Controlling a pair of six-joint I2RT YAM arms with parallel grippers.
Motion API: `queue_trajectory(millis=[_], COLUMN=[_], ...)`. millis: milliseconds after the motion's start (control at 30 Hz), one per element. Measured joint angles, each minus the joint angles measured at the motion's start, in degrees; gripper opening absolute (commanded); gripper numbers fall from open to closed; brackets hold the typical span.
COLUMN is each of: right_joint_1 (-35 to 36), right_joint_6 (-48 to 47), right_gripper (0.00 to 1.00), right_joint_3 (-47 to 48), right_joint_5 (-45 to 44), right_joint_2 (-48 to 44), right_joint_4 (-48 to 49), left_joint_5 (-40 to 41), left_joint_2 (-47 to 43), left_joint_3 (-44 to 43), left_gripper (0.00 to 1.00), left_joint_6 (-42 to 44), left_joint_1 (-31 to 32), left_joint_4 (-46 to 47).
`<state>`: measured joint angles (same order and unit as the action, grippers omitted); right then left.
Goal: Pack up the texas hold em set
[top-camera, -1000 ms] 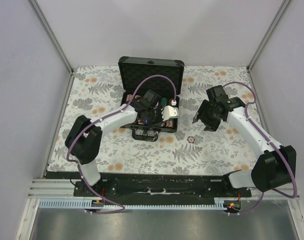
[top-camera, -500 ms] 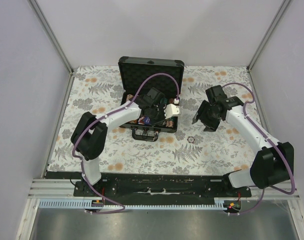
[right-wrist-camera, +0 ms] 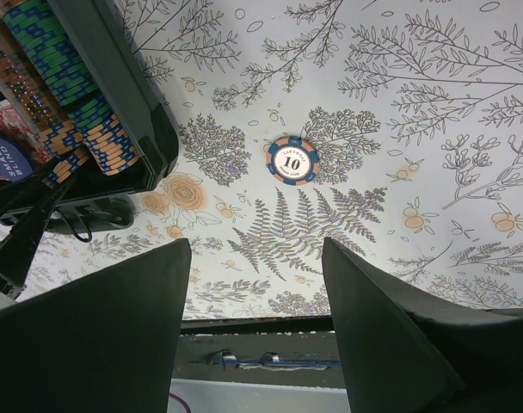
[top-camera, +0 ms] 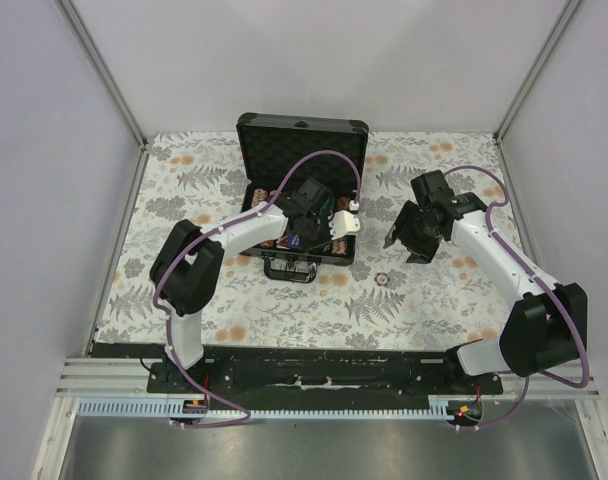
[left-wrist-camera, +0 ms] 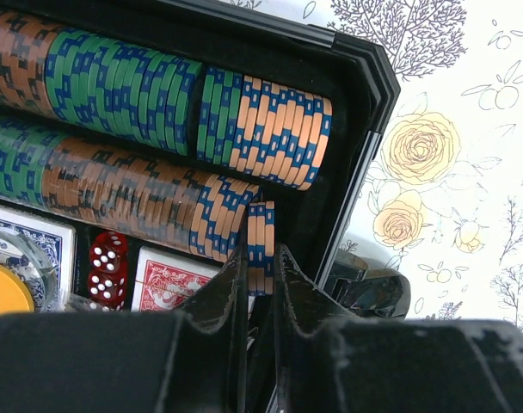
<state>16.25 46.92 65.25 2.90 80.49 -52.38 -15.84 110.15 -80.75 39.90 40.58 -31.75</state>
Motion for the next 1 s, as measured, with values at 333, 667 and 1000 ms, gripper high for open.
queue_trajectory(millis=[333, 667, 1000], right_joint_1=[0.0, 0.0, 0.0], right_joint_6=[0.0, 0.0, -0.1], right_gripper=[0.7, 0.7, 0.7], right_joint_3=[0.0, 0.0, 0.0], right_joint_5=[0.3, 0.3, 0.8], right_joint_2=[0.0, 0.0, 0.4], right_joint_4=[0.0, 0.0, 0.0], left_joint_5=[1.5, 1.7, 2.5], left_joint_2=[0.2, 0.2, -1.0], left_joint_3=[-0.2, -0.2, -0.2], left_gripper=[0.32, 0.37, 0.37], left_joint_6=[-0.2, -1.1, -1.6], left_joint_1=[0.1, 0.4, 0.3], left_joint_4=[0.1, -0.5, -0.1])
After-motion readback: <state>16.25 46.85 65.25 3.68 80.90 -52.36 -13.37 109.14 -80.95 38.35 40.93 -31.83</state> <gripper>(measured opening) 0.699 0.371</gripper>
